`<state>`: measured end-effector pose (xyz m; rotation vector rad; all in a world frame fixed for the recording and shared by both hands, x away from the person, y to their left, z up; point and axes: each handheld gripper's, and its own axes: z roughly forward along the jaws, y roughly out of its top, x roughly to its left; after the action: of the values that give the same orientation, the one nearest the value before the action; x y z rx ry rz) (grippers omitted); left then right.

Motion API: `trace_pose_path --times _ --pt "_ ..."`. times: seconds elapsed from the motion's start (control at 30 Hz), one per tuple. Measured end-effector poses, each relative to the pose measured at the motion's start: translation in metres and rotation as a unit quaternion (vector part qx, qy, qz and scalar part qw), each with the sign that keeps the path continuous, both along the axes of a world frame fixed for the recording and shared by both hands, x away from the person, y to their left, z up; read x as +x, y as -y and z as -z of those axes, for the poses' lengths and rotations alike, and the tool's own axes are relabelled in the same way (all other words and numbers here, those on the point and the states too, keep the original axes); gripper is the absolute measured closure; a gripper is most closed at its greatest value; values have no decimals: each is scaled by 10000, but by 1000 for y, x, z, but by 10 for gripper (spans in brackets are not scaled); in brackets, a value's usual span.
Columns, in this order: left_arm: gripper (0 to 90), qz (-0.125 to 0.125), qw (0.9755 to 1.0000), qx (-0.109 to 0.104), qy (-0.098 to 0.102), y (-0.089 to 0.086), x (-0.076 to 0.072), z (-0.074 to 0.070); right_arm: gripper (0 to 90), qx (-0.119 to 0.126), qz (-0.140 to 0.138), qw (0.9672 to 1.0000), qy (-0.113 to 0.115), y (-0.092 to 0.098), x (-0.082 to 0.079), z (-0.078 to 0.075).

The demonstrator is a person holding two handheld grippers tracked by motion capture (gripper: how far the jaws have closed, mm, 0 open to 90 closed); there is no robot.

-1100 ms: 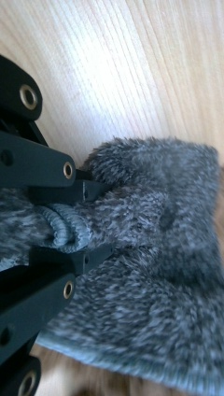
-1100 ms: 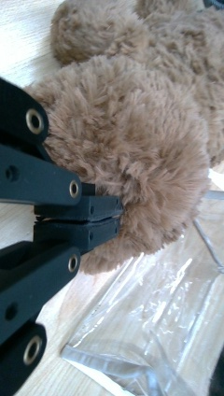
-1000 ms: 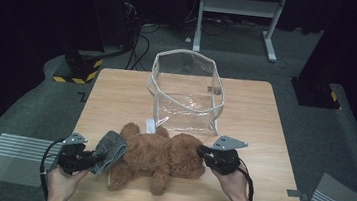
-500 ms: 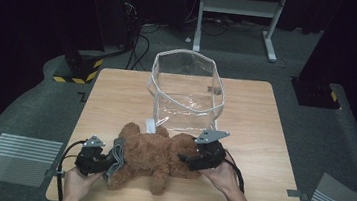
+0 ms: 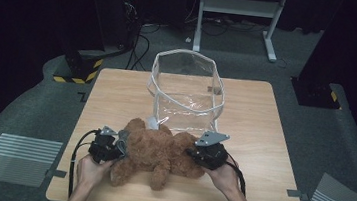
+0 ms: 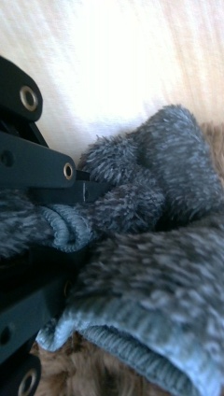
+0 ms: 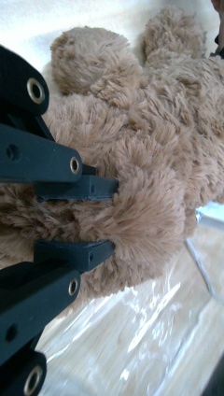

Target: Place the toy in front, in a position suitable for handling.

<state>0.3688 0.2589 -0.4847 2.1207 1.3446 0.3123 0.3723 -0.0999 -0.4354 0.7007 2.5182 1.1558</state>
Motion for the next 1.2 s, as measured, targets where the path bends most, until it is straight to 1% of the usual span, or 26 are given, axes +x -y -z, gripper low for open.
trace_pose_path --times 0.07,0.13,0.17,0.23,0.27,0.33,0.37,0.4,0.43,0.47,0.53,0.57,0.6,0.63,0.67,0.7,0.77,0.8,0.83,0.9,0.97,1.0,1.03,1.07,1.13,1.2 --pt "756 -22 10000 -49 23 0 3 -3 751 28 211 9997 70 4 -2 0" --pt "756 -14 10000 -86 49 -2 -2 -6 751 55 373 9992 96 6 -4 1" --pt "755 -10 9999 -101 77 -5 -7 -8 751 64 423 9990 111 7 -4 1" --pt "755 -51 9997 -222 129 -13 -21 -12 752 67 509 9986 139 7 -6 2" --pt "755 -71 9993 -333 158 -19 -30 -15 752 67 536 9984 147 6 -6 2" --pt "755 -80 9988 -422 255 -28 -46 -22 752 56 584 9982 132 4 -4 1" --pt "755 -70 9984 -483 277 -30 -51 -25 752 65 606 9981 113 4 -3 1" --pt "755 -21 9979 -565 324 -33 -60 -30 751 57 618 9980 90 4 -2 1" --pt "755 18 9975 -611 356 -34 -65 -32 750 61 620 9980 83 3 -1 0" --pt "755 119 9966 -712 385 -32 -72 -35 749 59 632 9980 69 3 -1 0" --pt "754 235 9966 -683 405 -25 -77 -36 746 57 644 9979 67 2 0 0" --pt "754 315 9965 -676 376 -20 -78 -36 745 57 640 9979 70 1 0 0" --pt "754 401 9967 -625 333 -13 -77 -33 743 65 640 9979 73 1 1 0" --pt "753 445 9969 -555 324 -8 -76 -31 742 64 644 9979 61 1 2 0" --pt "753 481 9974 -428 311 -3 -74 -28 740 72 648 9979 38 1 2 0" --pt "753 475 9978 -372 292 0 -71 -25 737 72 645 9979 41 2 3 0" --pt "753 438 9983 -242 291 3 -67 -22 733 55 657 9978 46 3 2 0" --pt "753 424 9986 -78 318 3 -65 -21 732 56 664 9978 47 3 2 0" --pt "753 391 9987 29 328 2 -65 -20 732 55 671 9977 52 3 2 0" --pt "753 275 9991 8 310 -6 -64 -20 733 93 691 9976 42 4 3 0" --pt "753 120 9994 105 319 -14 -65 -21 735 137 702 9974 45 5 2 0" --pt "754 87 9993 70 346 -18 -67 -22 736 156 704 9974 43 7 2 0" --pt "754 82 9992 -48 389 -20 -69 -24 736 185 708 9973 41 8 2 0" --pt "754 116 9988 -144 451 -21 -71 -26 735 211 714 9972 16 9 3 1" --pt "753 275 9973 -209 642 -13 -77 -33 735 236 727 9971 -1 9 3 1" --pt "747 492 9954 -117 818 4 -81 -39 734 221 727 9971 19 8 3 0"
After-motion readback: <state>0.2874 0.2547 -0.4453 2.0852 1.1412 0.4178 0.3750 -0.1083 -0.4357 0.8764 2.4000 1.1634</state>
